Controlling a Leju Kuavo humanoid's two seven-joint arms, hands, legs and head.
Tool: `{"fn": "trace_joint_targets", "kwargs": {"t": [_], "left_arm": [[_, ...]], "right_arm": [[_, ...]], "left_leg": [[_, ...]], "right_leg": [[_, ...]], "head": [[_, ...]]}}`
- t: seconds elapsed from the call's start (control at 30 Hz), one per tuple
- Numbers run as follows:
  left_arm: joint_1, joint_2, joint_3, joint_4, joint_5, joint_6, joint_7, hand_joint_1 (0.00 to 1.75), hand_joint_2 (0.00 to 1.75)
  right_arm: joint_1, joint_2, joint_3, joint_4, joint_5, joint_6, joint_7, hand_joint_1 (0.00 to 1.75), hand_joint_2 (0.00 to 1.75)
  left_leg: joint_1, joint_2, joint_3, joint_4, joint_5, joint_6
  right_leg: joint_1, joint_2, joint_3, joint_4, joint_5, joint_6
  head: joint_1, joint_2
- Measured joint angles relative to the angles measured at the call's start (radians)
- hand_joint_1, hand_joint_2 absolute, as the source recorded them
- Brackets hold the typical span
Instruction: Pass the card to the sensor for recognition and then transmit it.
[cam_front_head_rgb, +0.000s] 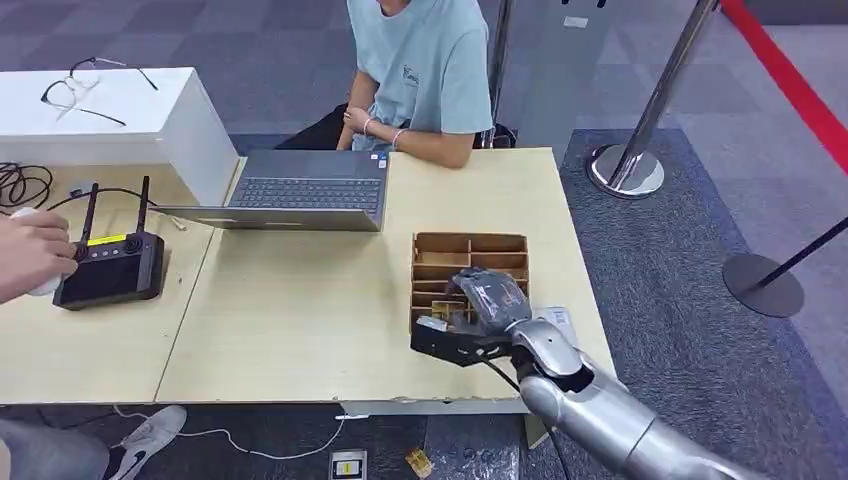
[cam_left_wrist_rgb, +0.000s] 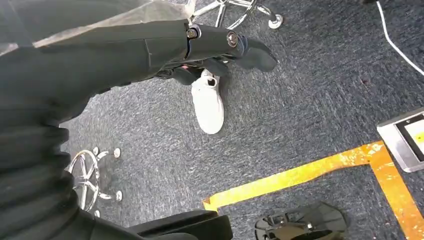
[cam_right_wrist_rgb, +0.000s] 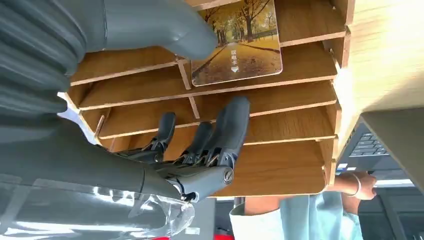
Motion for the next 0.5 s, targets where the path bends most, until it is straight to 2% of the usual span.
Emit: {"fn": "trace_joint_targets", "kwargs": {"t": [0.07,0.13,0.23,0.3,0.5], "left_arm": [[0.0,0.0,0.0,0.0,-0.001,0.0,-0.003,0.0,1.75],[0.0,0.0,0.0,0.0,-0.001,0.0,-0.005,0.0,1.75],[0.0,0.0,0.0,0.0,-0.001,0.0,-0.006,0.0,1.75],[0.0,0.0,0.0,0.0,-0.001,0.0,-0.006,0.0,1.75],[0.0,0.0,0.0,0.0,-0.001,0.0,-0.006,0.0,1.75]], "right_arm": [[0.002,0.001,-0.001,0.001,0.003,-0.001,-0.002,0.91,1.75],[0.003,0.002,-0.002,0.004,0.007,-0.002,-0.005,1.03,1.75],[0.004,0.006,-0.003,0.008,0.018,-0.005,-0.005,1.52,1.75],[0.005,0.01,-0.005,0.009,0.023,-0.007,-0.005,1.64,1.75],[0.006,0.019,-0.006,0.023,0.039,-0.022,-0.008,1.62,1.75]], "left_leg": [[0.0,0.0,0.0,0.0,0.0,0.0],[0.0,0.0,0.001,0.0,0.0,0.0],[0.0,0.0,0.001,0.0,0.0,0.0],[0.0,0.0,0.002,0.0,0.0,0.0],[0.0,0.0,0.002,0.0,0.0,0.0]], "right_leg": [[0.0,0.0,0.0,0.0,0.0,0.0],[0.0,0.0,0.001,0.0,0.0,0.0],[0.0,0.0,0.001,0.0,0.0,0.0],[0.0,0.001,0.001,0.0,0.0,0.0],[0.0,0.001,0.002,0.0,0.0,0.0]], "head": [[0.0,0.0],[0.0,0.0],[0.0,0.0],[0.0,0.0],[0.0,0.0]]}}
